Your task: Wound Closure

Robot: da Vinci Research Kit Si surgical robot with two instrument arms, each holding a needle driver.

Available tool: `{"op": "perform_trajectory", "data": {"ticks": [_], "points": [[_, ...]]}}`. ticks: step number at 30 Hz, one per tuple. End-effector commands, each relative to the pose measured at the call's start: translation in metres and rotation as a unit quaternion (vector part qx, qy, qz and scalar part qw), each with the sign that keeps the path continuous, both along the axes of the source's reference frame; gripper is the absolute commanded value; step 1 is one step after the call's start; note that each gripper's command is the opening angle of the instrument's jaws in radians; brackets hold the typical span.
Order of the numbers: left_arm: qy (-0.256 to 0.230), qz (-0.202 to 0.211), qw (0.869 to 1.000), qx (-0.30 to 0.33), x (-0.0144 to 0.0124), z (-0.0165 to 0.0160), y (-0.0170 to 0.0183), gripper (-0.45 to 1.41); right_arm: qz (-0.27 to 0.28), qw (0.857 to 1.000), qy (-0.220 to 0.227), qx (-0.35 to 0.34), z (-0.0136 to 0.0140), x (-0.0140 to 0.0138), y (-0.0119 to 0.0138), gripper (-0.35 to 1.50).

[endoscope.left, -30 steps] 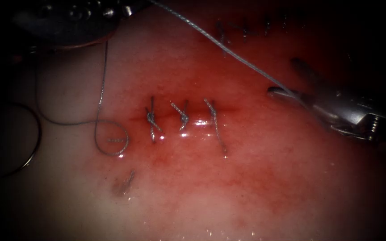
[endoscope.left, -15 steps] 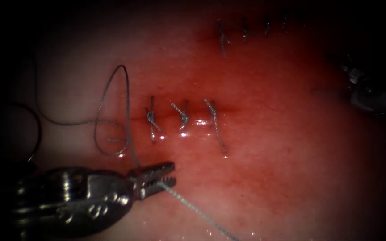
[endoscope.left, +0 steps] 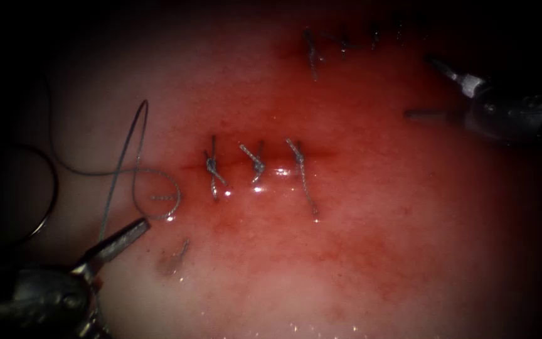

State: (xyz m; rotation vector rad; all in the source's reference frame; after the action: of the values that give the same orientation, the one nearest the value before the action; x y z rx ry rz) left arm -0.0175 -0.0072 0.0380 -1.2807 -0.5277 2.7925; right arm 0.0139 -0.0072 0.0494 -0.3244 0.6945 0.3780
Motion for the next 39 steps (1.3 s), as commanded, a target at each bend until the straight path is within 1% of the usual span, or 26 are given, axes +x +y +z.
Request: {"op": "perform_trajectory", "data": {"ticks": [1,4,6,7,8,9,10,11,12,13,14,15,17,18,20,25,31,33,34,35,37,39], "points": [[0.009,0.008,1.000,0.004,0.0003,0.0001,-0.0005,1.40,-0.016,1.000,0.001,0.002,0.0007,0.0019,-0.0005,1.48],[0.037,0.026,0.999,0.010,0.0033,-0.0011,-0.0013,1.40,-0.032,0.999,-0.007,0.016,0.0008,0.0026,-0.0012,1.46],[0.059,0.027,0.998,0.002,0.0056,-0.0021,-0.0013,1.40,-0.037,0.999,-0.012,0.023,0.0009,0.0029,-0.0015,1.46],[0.067,0.025,0.997,0.003,0.0073,-0.0031,-0.0008,1.40,-0.042,0.999,-0.017,0.029,0.0011,0.0031,-0.0018,1.45],[0.067,0.025,0.997,0.003,0.0073,-0.0031,-0.0008,1.40,-0.042,0.999,-0.017,0.029,0.0011,0.0031,-0.0018,1.45],[0.063,0.025,0.998,0.005,0.0084,-0.0039,-0.0003,1.40,-0.044,0.998,-0.018,0.032,0.0011,0.0031,-0.0018,1.45],[0.045,0.013,0.999,0.006,0.0098,-0.0052,0.0004,1.40,-0.047,0.998,-0.021,0.036,0.0012,0.0031,-0.0020,1.45],[0.034,-0.003,0.999,0.003,0.0105,-0.0062,0.0010,1.40,-0.051,0.998,-0.024,0.037,0.0012,0.0031,-0.0020,1.45],[0.034,-0.003,0.999,0.003,0.0105,-0.0062,0.0010,1.40,-0.051,0.998,-0.024,0.037,0.0012,0.0031,-0.0020,1.45],[0.028,-0.019,0.999,-0.001,0.0110,-0.0070,0.0016,1.40,-0.053,0.998,-0.025,0.039,0.0012,0.0031,-0.0021,1.45],[0.012,-0.048,0.999,-0.012,0.0119,-0.0089,0.0027,1.40,-0.062,0.997,-0.030,0.041,0.0013,0.0031,-0.0023,1.43],[0.012,-0.048,0.999,-0.012,0.0119,-0.0089,0.0027,1.40,-0.062,0.997,-0.030,0.041,0.0013,0.0031,-0.0023,1.43],[0.005,-0.072,0.997,-0.037,0.0125,-0.0106,0.0037,1.40,-0.069,0.996,-0.034,0.041,0.0013,0.0032,-0.0024,1.43],[0.007,-0.088,0.995,-0.056,0.0128,-0.0117,0.0043,1.40,-0.071,0.996,-0.036,0.044,0.0013,0.0032,-0.0025,1.43],[0.017,-0.116,0.991,-0.071,0.0130,-0.0134,0.0051,1.40,-0.074,0.996,-0.037,0.043,0.0012,0.0033,-0.0026,1.43],[-0.023,-0.176,0.977,-0.116,0.0135,-0.0185,0.0078,1.40,-0.074,0.996,-0.037,0.044,0.0010,0.0033,-0.0026,1.43],[-0.042,-0.204,0.969,-0.132,0.0154,-0.0238,0.0105,1.40,-0.081,0.995,-0.040,0.049,0.0009,0.0035,-0.0028,1.41],[-0.043,-0.210,0.967,-0.135,0.0157,-0.0248,0.0109,1.40,-0.082,0.995,-0.039,0.050,0.0009,0.0035,-0.0028,1.41],[-0.042,-0.217,0.966,-0.137,0.0156,-0.0252,0.0110,1.30,-0.084,0.995,-0.037,0.051,0.0009,0.0035,-0.0028,1.41],[-0.040,-0.222,0.964,-0.142,0.0153,-0.0253,0.0109,1.25,-0.086,0.994,-0.033,0.052,0.0009,0.0035,-0.0028,1.40],[-0.038,-0.226,0.961,-0.151,0.0143,-0.0251,0.0106,1.25,-0.089,0.994,-0.027,0.053,0.0009,0.0035,-0.0027,1.40],[-0.036,-0.233,0.959,-0.156,0.0124,-0.0245,0.0102,1.25,-0.090,0.994,-0.026,0.053,0.0008,0.0035,-0.0028,1.38]]}}
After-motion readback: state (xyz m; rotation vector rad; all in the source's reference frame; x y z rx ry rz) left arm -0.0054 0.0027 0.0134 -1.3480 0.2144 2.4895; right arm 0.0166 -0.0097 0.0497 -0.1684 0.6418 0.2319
